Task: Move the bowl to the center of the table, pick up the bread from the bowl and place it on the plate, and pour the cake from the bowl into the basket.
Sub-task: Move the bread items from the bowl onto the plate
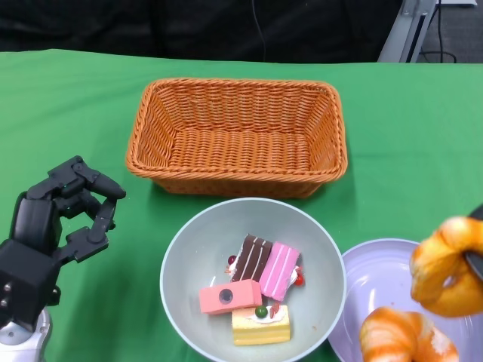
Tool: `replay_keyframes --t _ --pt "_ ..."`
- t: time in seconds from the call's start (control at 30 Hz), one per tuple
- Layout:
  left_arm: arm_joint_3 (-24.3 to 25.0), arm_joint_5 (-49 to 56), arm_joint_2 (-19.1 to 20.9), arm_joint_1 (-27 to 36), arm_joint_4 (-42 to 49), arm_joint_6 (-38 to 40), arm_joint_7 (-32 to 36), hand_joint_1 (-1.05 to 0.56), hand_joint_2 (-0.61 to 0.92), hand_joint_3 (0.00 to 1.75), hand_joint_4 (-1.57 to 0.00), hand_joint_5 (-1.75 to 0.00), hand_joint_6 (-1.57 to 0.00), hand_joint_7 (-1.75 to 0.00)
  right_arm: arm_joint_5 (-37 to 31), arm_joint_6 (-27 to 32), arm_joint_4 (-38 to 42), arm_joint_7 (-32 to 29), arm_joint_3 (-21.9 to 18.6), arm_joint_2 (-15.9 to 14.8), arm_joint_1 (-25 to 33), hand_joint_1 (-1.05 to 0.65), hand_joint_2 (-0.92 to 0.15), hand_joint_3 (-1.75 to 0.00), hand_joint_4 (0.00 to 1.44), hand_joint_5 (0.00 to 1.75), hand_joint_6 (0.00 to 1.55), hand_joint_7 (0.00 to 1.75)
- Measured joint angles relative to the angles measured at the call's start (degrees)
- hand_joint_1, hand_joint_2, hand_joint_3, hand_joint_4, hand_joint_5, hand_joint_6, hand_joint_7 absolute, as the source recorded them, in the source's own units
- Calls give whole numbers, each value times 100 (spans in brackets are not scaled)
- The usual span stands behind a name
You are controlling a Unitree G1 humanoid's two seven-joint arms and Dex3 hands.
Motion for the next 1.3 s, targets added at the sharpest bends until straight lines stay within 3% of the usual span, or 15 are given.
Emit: replay_keyframes --t 0.17,0.5,0.6,0.63,0.73,0.8,0.87,0.93,1.03,1.17,1.3 --pt "20 -67 0 4 -23 0 -83 -9 70 82 -72 -170 -71 -131 -31 725 362 22 274 -22 -159 2 -70 -92 69 175 61 158" --pt "33 -75 -2 18 -131 1 -131 -8 71 82 -73 -169 -72 -130 -144 1064 1085 -45 656 -103 -661 1 -69 -91 67 175 61 160" --pt "33 -51 -1 17 -133 -2 -130 -8 70 83 -74 -169 -73 -129 -493 1067 1157 -261 962 -138 -709 -3 -65 -87 67 173 65 147" --pt "32 -32 -2 17 -132 -4 -129 -8 70 83 -74 -169 -73 -129 -632 1051 1168 -323 1087 -162 -718 -4 -67 -80 66 170 69 132" --pt "32 15 -1 18 -134 -5 -129 -9 70 83 -74 -169 -73 -129 -1011 791 1183 -478 1392 -298 -718 -11 -87 -37 68 131 81 73" --pt "34 21 -1 18 -136 -5 -123 -8 69 84 -75 -168 -74 -129 -1237 600 1183 -542 1532 -387 -701 -18 -91 -25 79 81 85 32" --pt "35 32 -2 18 -141 -5 -111 -8 69 84 -75 -167 -74 -129 -1493 453 1184 -627 1679 -471 -655 -23 -92 -20 80 49 81 11" --pt "35 44 -2 18 -143 -5 -82 -8 69 85 -76 -167 -74 -129 -1662 357 1184 -693 1764 -481 -602 -25 -92 -19 81 32 79 3" --pt "34 59 -2 18 -155 -5 -75 -8 69 86 -74 -167 -73 -129 -1957 -21 1254 -891 1914 -515 -512 -30 -92 -14 69 11 58 0" --pt "34 51 -2 20 -176 1 -77 -8 69 85 -73 -167 -73 -130 -2295 -397 1292 -1012 2036 -585 -416 -31 -92 -13 57 2 42 0" --pt "34 50 -2 20 -176 1 -77 -7 69 85 -74 -167 -73 -129 -2498 -696 1298 -1100 2071 -590 -287 -30 -92 -10 47 0 38 0"
